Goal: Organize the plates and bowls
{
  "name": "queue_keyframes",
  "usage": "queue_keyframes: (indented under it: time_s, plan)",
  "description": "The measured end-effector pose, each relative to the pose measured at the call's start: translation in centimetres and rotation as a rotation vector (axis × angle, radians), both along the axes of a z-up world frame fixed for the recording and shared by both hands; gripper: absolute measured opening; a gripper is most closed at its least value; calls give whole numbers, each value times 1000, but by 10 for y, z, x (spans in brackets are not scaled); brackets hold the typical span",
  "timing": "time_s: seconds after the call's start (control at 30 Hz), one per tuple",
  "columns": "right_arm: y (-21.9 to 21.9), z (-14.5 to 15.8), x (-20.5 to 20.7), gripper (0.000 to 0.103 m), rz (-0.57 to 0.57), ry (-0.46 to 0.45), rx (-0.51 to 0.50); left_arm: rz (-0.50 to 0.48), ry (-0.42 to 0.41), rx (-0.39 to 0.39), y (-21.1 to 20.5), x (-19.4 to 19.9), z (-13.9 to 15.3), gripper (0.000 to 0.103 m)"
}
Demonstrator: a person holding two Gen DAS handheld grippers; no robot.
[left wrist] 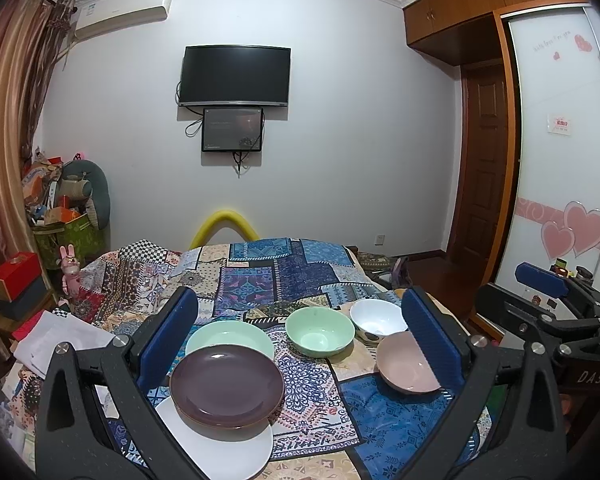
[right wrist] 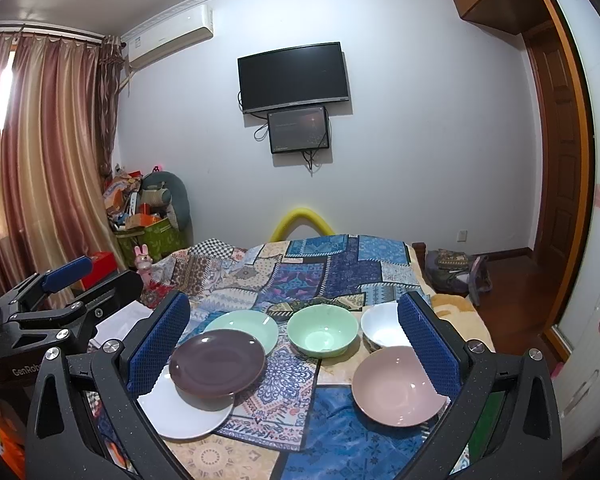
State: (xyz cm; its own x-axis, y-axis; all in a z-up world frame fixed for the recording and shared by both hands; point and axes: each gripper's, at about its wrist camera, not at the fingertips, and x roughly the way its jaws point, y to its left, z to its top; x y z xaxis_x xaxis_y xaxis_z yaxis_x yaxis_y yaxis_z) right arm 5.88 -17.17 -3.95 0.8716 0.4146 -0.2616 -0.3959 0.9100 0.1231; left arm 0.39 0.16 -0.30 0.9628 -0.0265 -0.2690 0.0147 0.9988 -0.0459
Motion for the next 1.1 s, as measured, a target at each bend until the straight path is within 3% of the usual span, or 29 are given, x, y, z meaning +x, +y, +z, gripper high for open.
queue_keyframes:
  time_s: [1.1]
  plan:
    - [8, -7, 13, 103, -1, 35, 0, -7, 2, -26, 10, 9, -10, 103]
